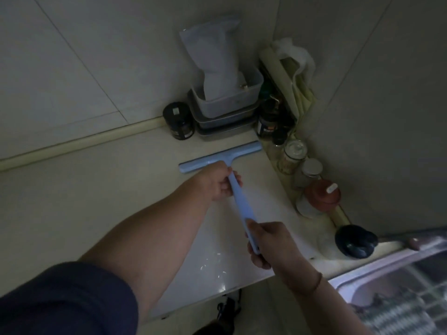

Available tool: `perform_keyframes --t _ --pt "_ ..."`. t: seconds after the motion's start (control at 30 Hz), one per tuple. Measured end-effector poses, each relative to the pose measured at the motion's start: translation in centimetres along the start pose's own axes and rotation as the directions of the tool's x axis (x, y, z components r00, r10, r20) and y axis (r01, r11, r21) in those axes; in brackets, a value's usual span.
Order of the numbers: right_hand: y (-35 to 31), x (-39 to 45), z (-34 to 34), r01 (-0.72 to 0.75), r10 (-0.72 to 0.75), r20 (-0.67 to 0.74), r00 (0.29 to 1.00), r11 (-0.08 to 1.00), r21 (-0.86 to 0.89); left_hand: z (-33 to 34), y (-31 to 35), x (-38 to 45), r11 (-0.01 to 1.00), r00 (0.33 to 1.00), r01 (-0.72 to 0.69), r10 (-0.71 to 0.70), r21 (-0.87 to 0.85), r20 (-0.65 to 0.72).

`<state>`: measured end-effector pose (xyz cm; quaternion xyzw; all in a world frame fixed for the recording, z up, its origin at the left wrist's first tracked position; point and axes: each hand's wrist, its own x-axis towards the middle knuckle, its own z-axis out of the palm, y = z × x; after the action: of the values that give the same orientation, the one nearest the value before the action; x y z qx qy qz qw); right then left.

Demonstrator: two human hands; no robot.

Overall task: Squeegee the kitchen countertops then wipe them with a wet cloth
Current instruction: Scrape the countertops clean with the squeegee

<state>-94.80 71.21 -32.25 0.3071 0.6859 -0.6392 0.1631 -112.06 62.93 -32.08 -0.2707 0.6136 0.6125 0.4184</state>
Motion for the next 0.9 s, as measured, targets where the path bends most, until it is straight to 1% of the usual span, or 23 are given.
perform_keyframes --t 0.1,0.23,0.3,0.5,0.67,0.73,0.8,0.87,0.9 --pt "1.8 -3.1 -0.5 -0.017 0.016 -0.020 1.000 0.997 -0.077 0.6 -2.7 -1.3 0.998 0.999 0.030 -0.031 0.049 0.022" --pt "4.0 -7.3 -1.4 0.016 -0.025 -0.043 0.999 0.981 -0.195 1.4 -6.7 -3.1 0.997 0.999 0.033 -0.036 0.071 0.041" --pt "5.4 -9.1 -1.8 0.008 -0.020 -0.062 0.998 0.982 -0.188 1.9 -8.6 -4.2 0.996 0.998 0.034 -0.037 0.078 0.047" --pt "9.2 -14.9 -2.8 -0.080 0.061 -0.126 0.990 0.985 -0.151 3.2 -14.3 -7.9 0.993 0.995 0.055 -0.063 0.108 0.079" --pt "11.7 -18.3 -3.7 -0.081 0.040 -0.168 0.985 0.966 -0.246 3.8 -18.3 -9.8 0.992 0.996 0.037 -0.046 0.122 0.075" --pt "12.3 -18.8 -3.7 -0.082 0.040 -0.157 0.987 0.961 -0.266 4.0 -19.0 -10.1 0.991 0.998 0.013 -0.021 0.136 0.054" --pt "12.8 -19.0 -3.5 -0.066 0.038 -0.127 0.991 0.972 -0.224 4.1 -19.2 -10.2 0.990 0.999 -0.014 0.009 0.138 0.037" --pt "13.2 -19.2 -3.6 -0.031 0.011 -0.101 0.995 0.980 -0.196 4.2 -19.6 -10.5 0.995 0.999 -0.033 0.029 0.092 0.044" --pt "13.2 -19.4 -3.7 -0.007 -0.011 -0.095 0.995 0.982 -0.189 4.3 -19.9 -10.8 0.998 0.998 -0.042 0.040 0.040 0.053"
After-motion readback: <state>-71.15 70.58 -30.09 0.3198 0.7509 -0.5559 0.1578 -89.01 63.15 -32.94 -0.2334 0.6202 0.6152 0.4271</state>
